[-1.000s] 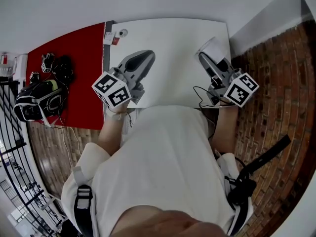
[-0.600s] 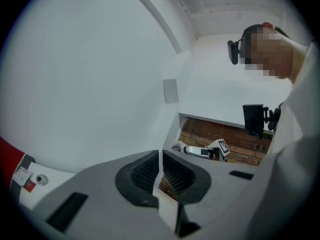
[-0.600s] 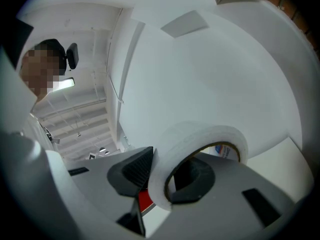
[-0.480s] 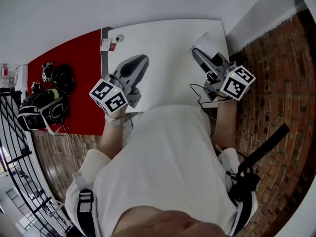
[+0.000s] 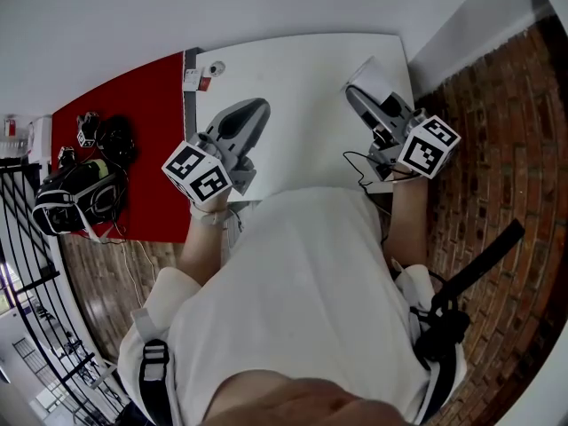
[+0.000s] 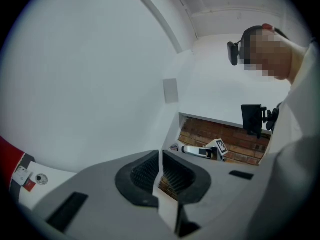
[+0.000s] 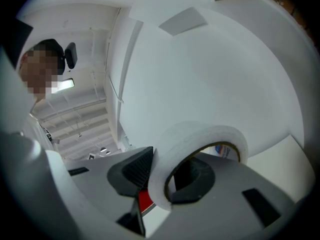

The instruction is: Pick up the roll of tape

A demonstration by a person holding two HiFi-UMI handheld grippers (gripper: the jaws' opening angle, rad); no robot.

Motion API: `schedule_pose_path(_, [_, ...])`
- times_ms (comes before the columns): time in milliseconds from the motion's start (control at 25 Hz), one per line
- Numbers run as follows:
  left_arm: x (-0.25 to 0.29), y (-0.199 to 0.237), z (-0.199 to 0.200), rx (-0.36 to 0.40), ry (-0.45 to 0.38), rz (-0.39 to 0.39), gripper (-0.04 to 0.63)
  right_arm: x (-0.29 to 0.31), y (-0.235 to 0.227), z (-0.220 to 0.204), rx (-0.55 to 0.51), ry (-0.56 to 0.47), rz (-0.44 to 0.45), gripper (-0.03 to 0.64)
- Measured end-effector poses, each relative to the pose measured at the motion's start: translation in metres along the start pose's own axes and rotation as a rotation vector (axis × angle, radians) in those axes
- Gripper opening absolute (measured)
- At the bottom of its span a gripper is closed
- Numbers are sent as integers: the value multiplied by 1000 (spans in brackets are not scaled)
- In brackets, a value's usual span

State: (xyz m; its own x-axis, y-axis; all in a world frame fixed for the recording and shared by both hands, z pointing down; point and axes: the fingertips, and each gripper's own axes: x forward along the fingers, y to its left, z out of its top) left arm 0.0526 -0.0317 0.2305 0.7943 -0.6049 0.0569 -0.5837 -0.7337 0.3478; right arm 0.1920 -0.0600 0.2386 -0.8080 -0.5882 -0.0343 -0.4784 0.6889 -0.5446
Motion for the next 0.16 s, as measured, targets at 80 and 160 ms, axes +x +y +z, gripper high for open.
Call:
schedule_pose_path(80, [1,-1,2,3,10,2,11,1,0,0,2,0,0,120])
schedule_pose_path(160, [2,-2,3,6,15,2,11,1,1,1,4,1,0,120])
